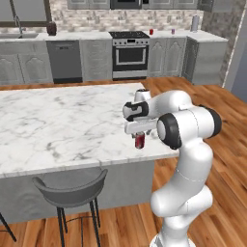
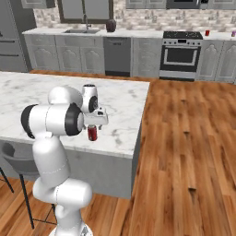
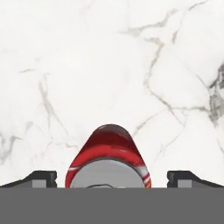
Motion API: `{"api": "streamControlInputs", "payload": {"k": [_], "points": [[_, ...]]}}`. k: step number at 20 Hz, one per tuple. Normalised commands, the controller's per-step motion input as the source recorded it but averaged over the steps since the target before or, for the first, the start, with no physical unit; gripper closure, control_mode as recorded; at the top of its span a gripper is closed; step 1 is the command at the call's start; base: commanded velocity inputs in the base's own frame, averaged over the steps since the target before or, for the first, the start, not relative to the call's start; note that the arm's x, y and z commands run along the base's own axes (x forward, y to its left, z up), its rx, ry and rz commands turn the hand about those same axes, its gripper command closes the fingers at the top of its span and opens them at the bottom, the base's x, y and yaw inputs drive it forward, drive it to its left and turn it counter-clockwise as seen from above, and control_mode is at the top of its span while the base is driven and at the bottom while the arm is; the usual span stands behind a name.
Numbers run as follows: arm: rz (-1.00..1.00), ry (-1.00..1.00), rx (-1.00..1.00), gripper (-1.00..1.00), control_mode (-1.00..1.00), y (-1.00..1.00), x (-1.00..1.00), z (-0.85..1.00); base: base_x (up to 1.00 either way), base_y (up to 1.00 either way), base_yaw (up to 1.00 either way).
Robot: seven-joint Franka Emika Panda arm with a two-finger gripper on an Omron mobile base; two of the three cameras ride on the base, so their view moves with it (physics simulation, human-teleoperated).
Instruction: Four empty soda cans are scattered around the kitchen. Gather all the cans and cluster them next to the stove for recycling.
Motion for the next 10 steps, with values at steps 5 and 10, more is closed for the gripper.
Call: {"api": "streamControlInputs", "payload": {"k": [5, 10], "points": [[0.0, 0.01, 0.0, -1.0, -1.0, 0.0, -0.02, -0.11, 0.0, 0.0, 0.0], [0.0, 0.03, 0.02, -1.0, -1.0, 0.0, -0.04, -0.14, 0.0, 0.0, 0.0]]}}
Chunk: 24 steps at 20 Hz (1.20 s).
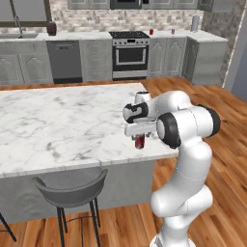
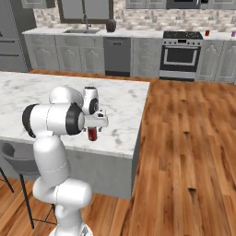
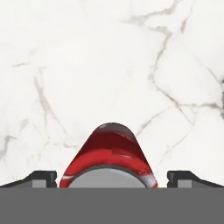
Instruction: Four empty soda cans are scattered around the kitchen. Gather all the cans and cluster them next to the stove for recycling.
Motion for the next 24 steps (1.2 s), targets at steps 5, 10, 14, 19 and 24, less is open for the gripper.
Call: {"api": "streamControlInputs", "payload": {"k": [5, 10, 14, 19, 24], "points": [[0.0, 0.03, 0.01, 1.0, -1.0, 0.0, -0.01, -0.15, 0.0, 0.0, 0.0], [0.0, 0.02, 0.0, 1.0, -1.0, 0.0, 0.0, -0.06, 0.0, 0.0, 0.0], [0.0, -0.01, 0.0, 1.0, -1.0, 0.0, -0.01, 0.01, 0.0, 0.0, 0.0], [0.0, -0.07, 0.0, 1.0, -1.0, -0.03, -0.09, 0.28, 0.0, 0.0, 0.0], [0.0, -0.13, 0.0, 1.0, -1.0, -0.16, -0.2, 0.43, 0.0, 0.0, 0.0]]}}
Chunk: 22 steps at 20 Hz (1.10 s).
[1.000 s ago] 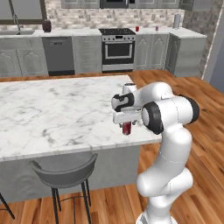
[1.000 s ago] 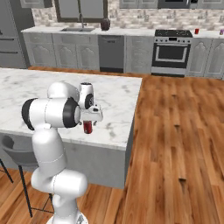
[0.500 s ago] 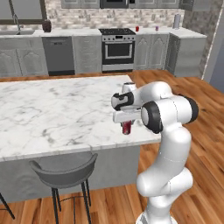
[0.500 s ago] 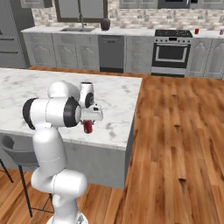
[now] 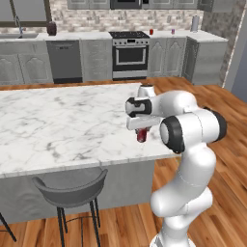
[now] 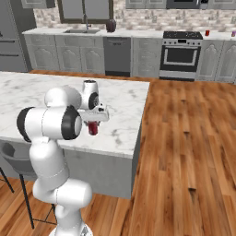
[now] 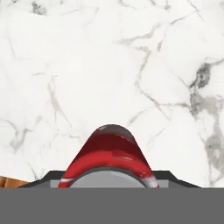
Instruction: Four empty soda cans are scattered around the kitchen. Gather all the cans and cluster them next to the stove for recycling.
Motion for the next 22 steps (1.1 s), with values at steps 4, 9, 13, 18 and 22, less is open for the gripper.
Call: {"api": "streamControlInputs", "payload": {"k": [4, 9, 13, 18, 22], "points": [[0.0, -0.1, 0.0, 1.0, -1.0, -0.17, -0.2, 0.46, 0.0, 0.0, 0.0], [0.0, -0.08, 0.0, 1.0, -1.0, -0.04, -0.24, 0.36, 0.0, 0.0, 0.0], [0.0, -0.06, 0.0, 1.0, -1.0, -0.02, -0.28, 0.37, 0.0, 0.0, 0.0], [0.0, -0.01, 0.0, 1.0, -1.0, -0.05, -0.27, 0.36, 0.0, 0.0, 0.0], [-0.04, -0.01, 0.0, 1.0, -1.0, -0.13, -0.39, 0.22, 0.0, 0.0, 0.0]]}}
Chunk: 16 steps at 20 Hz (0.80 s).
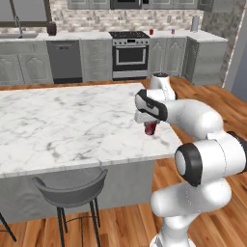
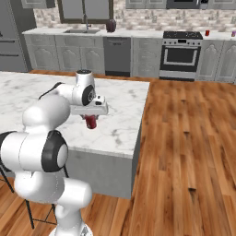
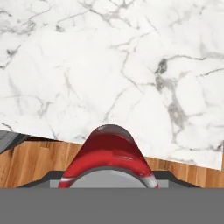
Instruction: Four empty soda cans are scattered around the kitchen. Gather all the cans and cluster them next to the stove for recycling.
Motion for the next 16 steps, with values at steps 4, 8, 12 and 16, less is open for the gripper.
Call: {"api": "streamControlInputs", "payload": {"k": [4, 8, 12, 16], "points": [[-0.11, -0.01, 0.0, 1.0, -1.0, -0.19, -0.45, 0.14, 0.0, 0.0, 0.0], [-0.12, -0.04, 0.0, 1.0, -1.0, -0.1, -0.38, 0.14, 0.0, 0.0, 0.0], [-0.11, -0.08, 0.0, 1.0, -1.0, -0.02, -0.32, 0.15, 0.0, 0.0, 0.0], [-0.08, -0.08, 0.0, 1.0, -1.0, 0.0, -0.28, 0.19, 0.0, 0.0, 0.0]]}}
